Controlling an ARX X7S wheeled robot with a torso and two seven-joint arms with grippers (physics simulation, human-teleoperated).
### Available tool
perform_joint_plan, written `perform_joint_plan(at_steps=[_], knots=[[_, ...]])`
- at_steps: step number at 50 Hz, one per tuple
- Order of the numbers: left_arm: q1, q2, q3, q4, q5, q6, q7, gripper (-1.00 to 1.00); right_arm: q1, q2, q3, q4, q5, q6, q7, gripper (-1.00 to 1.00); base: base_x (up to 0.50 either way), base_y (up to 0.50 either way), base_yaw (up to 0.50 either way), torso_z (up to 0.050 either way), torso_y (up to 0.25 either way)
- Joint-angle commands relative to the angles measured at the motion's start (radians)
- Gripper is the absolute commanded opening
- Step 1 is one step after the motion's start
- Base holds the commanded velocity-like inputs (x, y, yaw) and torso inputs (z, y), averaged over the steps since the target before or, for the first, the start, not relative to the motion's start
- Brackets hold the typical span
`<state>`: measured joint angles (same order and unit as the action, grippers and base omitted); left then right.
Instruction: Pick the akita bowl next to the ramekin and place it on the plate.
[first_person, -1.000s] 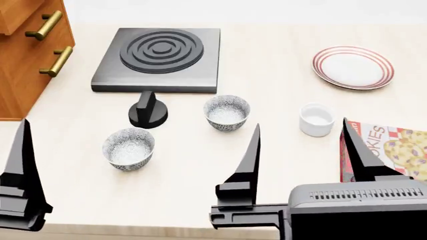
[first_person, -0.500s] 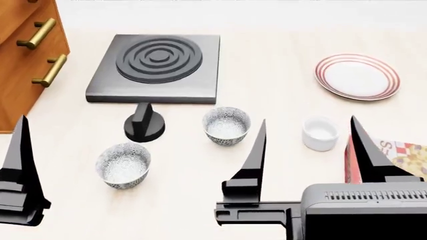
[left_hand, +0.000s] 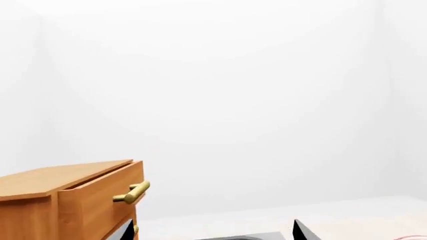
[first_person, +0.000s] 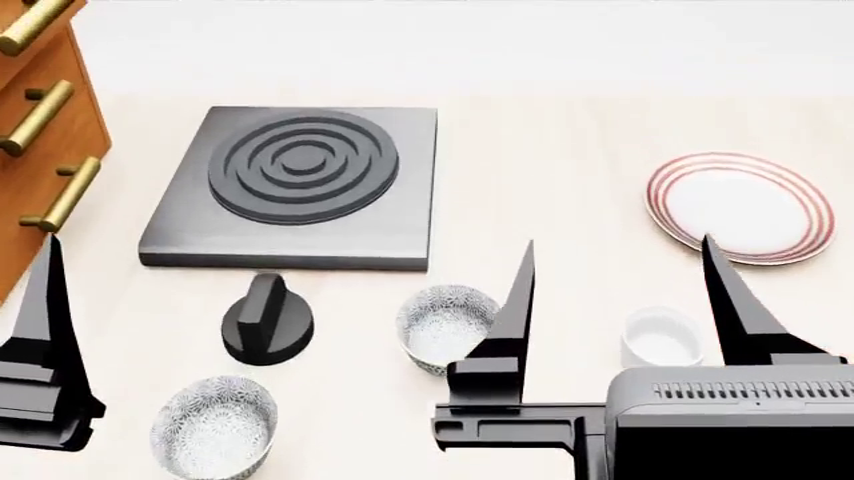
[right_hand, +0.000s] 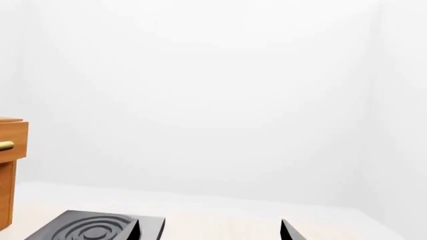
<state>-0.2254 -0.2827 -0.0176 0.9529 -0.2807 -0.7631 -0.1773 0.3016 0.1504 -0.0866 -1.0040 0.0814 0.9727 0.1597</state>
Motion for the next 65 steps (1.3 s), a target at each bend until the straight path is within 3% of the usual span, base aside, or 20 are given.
perform_joint_plan(at_steps=[1, 49, 65], knots=[[0.005, -0.006, 0.007, -0.005, -0.001, 0.008, -0.007, 1.0, -0.007, 0.007, 0.002, 0.003, 0.01, -0.008, 0.009, 1.0, 0.37, 0.0, 0.0, 0.0, 0.0], [0.013, -0.018, 0.005, -0.037, -0.026, 0.046, -0.028, 1.0, 0.008, 0.031, -0.017, 0.02, 0.042, -0.02, 0.049, 1.0, 0.38, 0.0, 0.0, 0.0, 0.001], [0.023, -0.037, 0.032, -0.057, 0.0, 0.06, -0.038, 1.0, -0.005, 0.042, -0.03, 0.035, 0.045, -0.028, 0.063, 1.0, 0.0, 0.0, 0.0, 0.0, -0.033]])
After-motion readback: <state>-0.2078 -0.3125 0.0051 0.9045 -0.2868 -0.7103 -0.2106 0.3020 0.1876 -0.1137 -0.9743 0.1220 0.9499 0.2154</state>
